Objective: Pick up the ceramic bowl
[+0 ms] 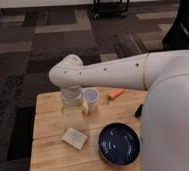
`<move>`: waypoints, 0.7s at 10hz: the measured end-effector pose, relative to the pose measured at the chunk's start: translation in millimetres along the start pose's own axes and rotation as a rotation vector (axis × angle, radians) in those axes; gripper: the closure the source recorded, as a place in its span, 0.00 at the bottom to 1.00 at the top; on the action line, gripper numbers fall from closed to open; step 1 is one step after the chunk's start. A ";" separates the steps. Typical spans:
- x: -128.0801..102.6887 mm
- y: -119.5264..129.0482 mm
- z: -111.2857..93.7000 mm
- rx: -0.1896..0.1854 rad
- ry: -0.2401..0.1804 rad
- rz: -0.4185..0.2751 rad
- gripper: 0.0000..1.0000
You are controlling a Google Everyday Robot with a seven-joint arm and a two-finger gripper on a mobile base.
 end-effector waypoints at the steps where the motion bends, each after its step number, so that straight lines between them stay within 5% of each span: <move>1: 4.1 -9.3 0.7 0.006 -0.003 0.025 0.35; 5: 30.4 -46.9 18.6 -0.054 -0.035 0.135 0.35; 7: 44.8 -60.7 28.7 -0.056 -0.031 0.166 0.35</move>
